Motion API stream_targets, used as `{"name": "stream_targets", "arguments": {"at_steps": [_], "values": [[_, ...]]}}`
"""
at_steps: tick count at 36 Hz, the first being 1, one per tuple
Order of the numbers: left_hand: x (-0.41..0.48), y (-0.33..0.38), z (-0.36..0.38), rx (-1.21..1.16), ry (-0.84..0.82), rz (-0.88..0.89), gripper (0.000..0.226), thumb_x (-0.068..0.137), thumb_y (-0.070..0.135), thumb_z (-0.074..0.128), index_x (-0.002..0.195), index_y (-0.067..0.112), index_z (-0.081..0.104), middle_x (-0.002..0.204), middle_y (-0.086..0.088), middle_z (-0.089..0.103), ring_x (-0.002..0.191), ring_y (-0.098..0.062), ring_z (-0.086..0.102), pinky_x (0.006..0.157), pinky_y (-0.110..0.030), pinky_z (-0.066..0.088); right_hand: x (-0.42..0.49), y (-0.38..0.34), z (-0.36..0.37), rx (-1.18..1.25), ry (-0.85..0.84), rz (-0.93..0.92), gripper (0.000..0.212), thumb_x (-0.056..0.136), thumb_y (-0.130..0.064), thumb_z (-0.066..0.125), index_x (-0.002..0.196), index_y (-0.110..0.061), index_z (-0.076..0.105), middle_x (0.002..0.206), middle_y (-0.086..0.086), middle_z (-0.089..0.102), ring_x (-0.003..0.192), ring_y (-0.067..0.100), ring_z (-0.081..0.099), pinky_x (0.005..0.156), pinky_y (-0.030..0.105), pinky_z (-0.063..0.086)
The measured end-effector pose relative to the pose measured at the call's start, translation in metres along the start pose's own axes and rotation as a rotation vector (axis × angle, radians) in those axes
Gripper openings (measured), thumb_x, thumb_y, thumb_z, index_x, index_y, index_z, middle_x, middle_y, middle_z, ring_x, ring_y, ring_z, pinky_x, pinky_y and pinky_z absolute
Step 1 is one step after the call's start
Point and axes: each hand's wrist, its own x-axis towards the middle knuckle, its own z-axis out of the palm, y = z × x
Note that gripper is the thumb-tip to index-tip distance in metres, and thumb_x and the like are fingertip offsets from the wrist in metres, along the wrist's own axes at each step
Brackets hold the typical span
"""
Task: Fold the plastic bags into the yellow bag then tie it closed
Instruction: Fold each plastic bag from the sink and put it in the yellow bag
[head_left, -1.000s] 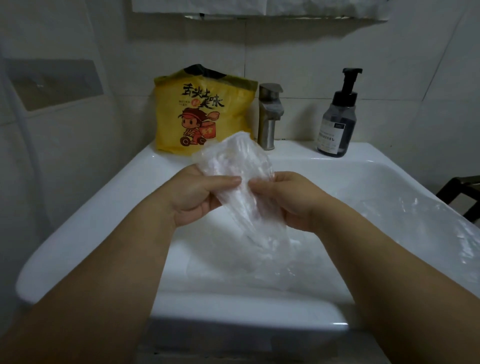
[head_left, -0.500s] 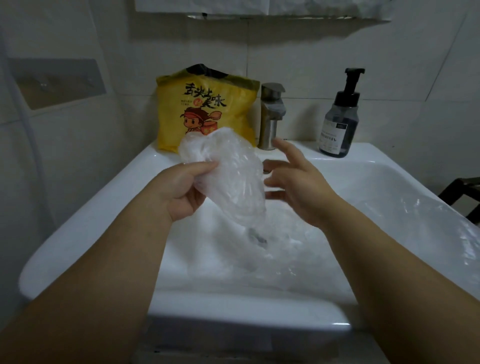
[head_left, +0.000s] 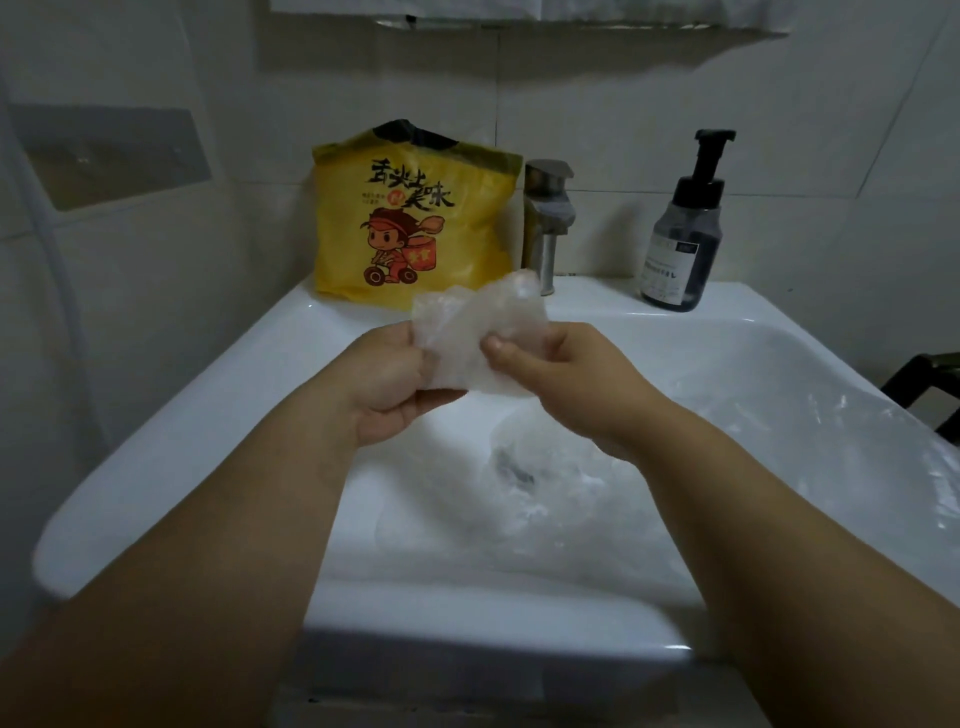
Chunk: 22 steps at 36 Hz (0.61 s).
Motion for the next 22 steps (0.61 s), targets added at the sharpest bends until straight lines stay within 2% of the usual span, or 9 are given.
{"name": "stream_targets", "arguments": {"at_steps": [3, 6, 10, 12, 14, 16, 18, 20, 22], "values": [[-0.006, 0.001, 0.006, 0.023, -0.093, 0.065, 0.044, 0.085, -0.018, 0.049, 0.118, 0.009, 0.062, 0.111, -0.01, 0.07, 0.095, -0.016, 0.069, 0.076, -0.022, 0.058, 0.006, 0.007, -0.001, 0.053, 0.08, 0.11, 0.024, 0.086, -0.037, 0.066, 0.094, -0.014, 0.069, 0.093, 0.002, 0.07, 0.087, 0.016, 0.065, 0.075, 0.022, 0.052], [-0.009, 0.001, 0.01, 0.046, -0.142, 0.096, 0.044, 0.078, -0.021, 0.055, 0.109, 0.008, 0.064, 0.104, -0.01, 0.071, 0.088, -0.016, 0.07, 0.073, -0.022, 0.058, 0.01, 0.011, -0.001, 0.082, 0.113, 0.198, 0.029, 0.078, -0.032, 0.076, 0.098, -0.017, 0.06, 0.097, -0.001, 0.065, 0.086, 0.014, 0.062, 0.069, 0.022, 0.05], [-0.011, 0.001, 0.011, 0.033, -0.205, 0.11, 0.047, 0.066, -0.015, 0.064, 0.107, 0.008, 0.064, 0.098, -0.007, 0.072, 0.086, -0.015, 0.07, 0.072, -0.022, 0.058, 0.011, 0.011, -0.003, 0.309, 0.01, 0.443, 0.057, 0.071, -0.028, 0.081, 0.117, -0.014, 0.052, 0.113, 0.004, 0.06, 0.102, 0.023, 0.058, 0.08, 0.039, 0.051], [-0.011, 0.001, 0.01, 0.041, -0.254, 0.091, 0.052, 0.068, -0.016, 0.064, 0.115, 0.007, 0.063, 0.104, -0.01, 0.071, 0.088, -0.016, 0.07, 0.072, -0.023, 0.058, 0.011, 0.01, -0.007, 0.473, -0.054, 0.485, 0.042, 0.074, -0.017, 0.078, 0.109, -0.011, 0.056, 0.11, 0.009, 0.063, 0.099, 0.026, 0.061, 0.079, 0.039, 0.056], [-0.011, 0.001, 0.008, 0.047, -0.295, 0.069, 0.055, 0.071, -0.013, 0.062, 0.122, 0.008, 0.061, 0.109, -0.011, 0.069, 0.094, -0.019, 0.068, 0.075, -0.026, 0.058, 0.011, 0.009, -0.01, 0.57, -0.043, 0.468, 0.027, 0.077, -0.008, 0.073, 0.099, -0.007, 0.058, 0.099, 0.011, 0.065, 0.085, 0.021, 0.065, 0.069, 0.029, 0.059], [-0.012, 0.004, 0.004, -0.01, -0.333, 0.052, 0.058, 0.069, -0.001, 0.056, 0.127, 0.008, 0.059, 0.119, -0.012, 0.066, 0.107, -0.025, 0.064, 0.088, -0.034, 0.055, 0.011, 0.011, -0.011, 0.531, 0.001, 0.427, 0.03, 0.077, -0.003, 0.072, 0.103, -0.004, 0.058, 0.096, 0.008, 0.065, 0.082, 0.02, 0.065, 0.063, 0.025, 0.058], [-0.013, 0.006, 0.001, -0.122, -0.356, 0.035, 0.057, 0.067, 0.008, 0.064, 0.124, 0.007, 0.062, 0.129, -0.016, 0.062, 0.12, -0.032, 0.058, 0.101, -0.046, 0.047, 0.012, 0.014, -0.011, 0.405, 0.009, 0.384, 0.046, 0.075, -0.003, 0.075, 0.117, -0.006, 0.056, 0.104, 0.007, 0.064, 0.091, 0.023, 0.064, 0.071, 0.029, 0.058], [-0.013, 0.004, 0.003, -0.026, -0.307, 0.046, 0.066, 0.056, 0.022, 0.081, 0.118, 0.007, 0.065, 0.126, -0.017, 0.063, 0.117, -0.031, 0.06, 0.099, -0.047, 0.049, 0.012, 0.016, -0.009, 0.284, -0.043, 0.368, 0.053, 0.073, -0.002, 0.077, 0.12, -0.01, 0.055, 0.109, 0.008, 0.064, 0.095, 0.025, 0.064, 0.073, 0.031, 0.058], [-0.014, -0.001, 0.01, 0.245, -0.248, 0.068, 0.071, 0.054, 0.029, 0.088, 0.118, 0.01, 0.063, 0.112, -0.012, 0.07, 0.103, -0.026, 0.067, 0.088, -0.04, 0.056, 0.01, 0.016, -0.007, 0.24, -0.115, 0.373, 0.056, 0.071, 0.001, 0.077, 0.121, -0.011, 0.054, 0.11, 0.009, 0.064, 0.096, 0.026, 0.066, 0.073, 0.032, 0.059]]}}
